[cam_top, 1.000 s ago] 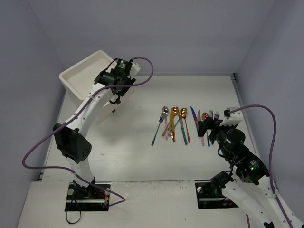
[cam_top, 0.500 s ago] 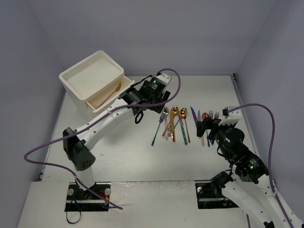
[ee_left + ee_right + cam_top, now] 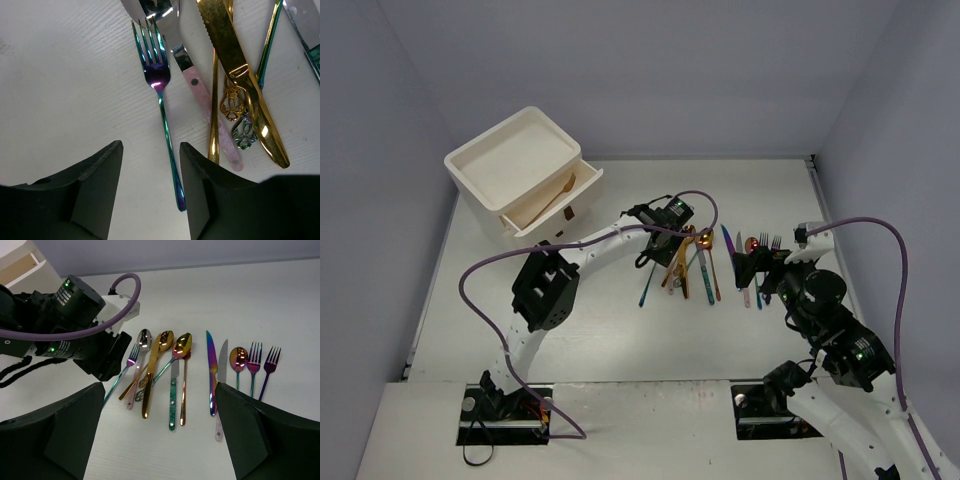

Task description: Sort the eating utensils into containers

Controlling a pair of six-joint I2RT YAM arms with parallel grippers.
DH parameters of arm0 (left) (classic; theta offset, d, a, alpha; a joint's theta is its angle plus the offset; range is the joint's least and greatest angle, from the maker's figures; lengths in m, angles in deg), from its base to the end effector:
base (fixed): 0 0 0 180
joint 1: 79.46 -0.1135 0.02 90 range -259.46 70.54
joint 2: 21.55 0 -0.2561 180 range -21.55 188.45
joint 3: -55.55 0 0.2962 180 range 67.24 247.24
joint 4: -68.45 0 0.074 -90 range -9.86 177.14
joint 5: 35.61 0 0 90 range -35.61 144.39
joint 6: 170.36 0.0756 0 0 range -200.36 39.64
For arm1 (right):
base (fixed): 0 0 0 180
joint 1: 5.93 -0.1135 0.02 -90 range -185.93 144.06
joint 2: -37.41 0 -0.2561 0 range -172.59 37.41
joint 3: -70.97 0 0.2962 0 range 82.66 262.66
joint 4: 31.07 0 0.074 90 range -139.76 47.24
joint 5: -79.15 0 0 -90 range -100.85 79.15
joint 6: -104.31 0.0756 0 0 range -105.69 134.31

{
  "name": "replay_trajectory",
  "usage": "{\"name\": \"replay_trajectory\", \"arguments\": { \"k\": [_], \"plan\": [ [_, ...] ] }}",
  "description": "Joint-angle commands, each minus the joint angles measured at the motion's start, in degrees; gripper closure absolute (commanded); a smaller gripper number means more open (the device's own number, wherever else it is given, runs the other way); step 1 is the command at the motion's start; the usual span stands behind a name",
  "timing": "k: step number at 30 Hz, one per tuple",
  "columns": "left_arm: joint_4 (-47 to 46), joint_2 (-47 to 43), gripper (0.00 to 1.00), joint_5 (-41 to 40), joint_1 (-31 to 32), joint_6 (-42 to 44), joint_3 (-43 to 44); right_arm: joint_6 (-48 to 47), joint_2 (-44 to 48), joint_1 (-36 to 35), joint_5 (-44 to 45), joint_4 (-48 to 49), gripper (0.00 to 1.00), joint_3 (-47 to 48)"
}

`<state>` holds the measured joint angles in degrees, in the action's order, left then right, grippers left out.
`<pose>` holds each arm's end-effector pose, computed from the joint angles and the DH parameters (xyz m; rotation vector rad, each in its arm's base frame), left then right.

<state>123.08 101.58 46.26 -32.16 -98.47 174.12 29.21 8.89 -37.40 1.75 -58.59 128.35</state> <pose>0.3683 -0.3833 0.1766 0.6070 2.5338 -0.2320 0.1810 0.0915 0.3822 -0.0502 1.5661 0.4695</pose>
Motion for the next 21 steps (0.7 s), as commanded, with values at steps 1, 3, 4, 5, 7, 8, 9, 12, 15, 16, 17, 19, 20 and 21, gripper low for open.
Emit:
{"name": "replay_trajectory", "arguments": {
  "k": [1,3,4,5,7,8,9,12,15,16,17,19,20,21],
  "plan": [
    [-3.2,-1.8,0.59,2.9,-1.4,-1.4,-0.5,-0.6,0.3,0.2,-1.1,1.1,0.1,2.4],
    [-4.3,-1.2,0.6,4.8,-1.9,-1.9,-1.2,-0.6,0.8,0.2,-0.9,0.8,0.1,2.2],
    [-4.5,-0.9,0.6,5.9,-2.1,-2.1,-1.4,-0.5,0.9,0.2,-0.7,0.7,0.11,2.2],
    [-4.6,-0.5,0.6,6.8,-2.2,-2.2,-1.5,-0.5,1.0,0.2,-0.6,0.5,0.11,2.1],
    [-4.8,0.1,0.61,7.2,-2.2,-2.4,-1.6,-0.4,1.2,0.2,-0.7,0.3,0.11,1.9],
    [-5.0,0.4,0.61,7.2,-2.3,-2.5,-1.7,-0.4,1.3,0.2,-0.7,0.2,0.11,1.8],
    [-5.2,0.7,0.61,7.3,-2.4,-2.7,-1.7,-0.3,1.4,0.2,-0.7,0.2,0.11,1.8],
    [-5.3,2.0,0.61,7.9,-2.9,-2.9,-1.4,-0.2,1.5,0.2,-0.7,0.0,0.1,1.8],
    [-5.4,3.1,0.62,8.1,-3.4,-2.6,-0.7,-0.1,1.7,0.1,-0.5,0.0,0.11,1.9],
    [-5.3,3.4,0.62,8.1,-3.4,-2.5,-0.6,-0.1,1.8,0.1,-0.5,0.0,0.1,1.9],
    [-5.3,3.7,0.63,8.1,-3.5,-2.3,-0.6,-0.1,1.8,0.2,-0.5,-0.1,0.1,1.9],
    [-5.3,4.4,0.67,8.1,-3.5,-2.3,-0.4,0.0,1.8,0.2,-0.4,-0.1,0.1,1.9],
    [-5.3,4.6,0.69,8.1,-3.5,-2.4,-0.4,0.0,1.7,0.1,-0.5,-0.1,0.1,1.9],
    [-5.3,4.8,0.71,8.1,-3.5,-2.5,-0.5,0.1,1.7,0.1,-0.5,-0.1,0.1,1.9]
  ]
}}
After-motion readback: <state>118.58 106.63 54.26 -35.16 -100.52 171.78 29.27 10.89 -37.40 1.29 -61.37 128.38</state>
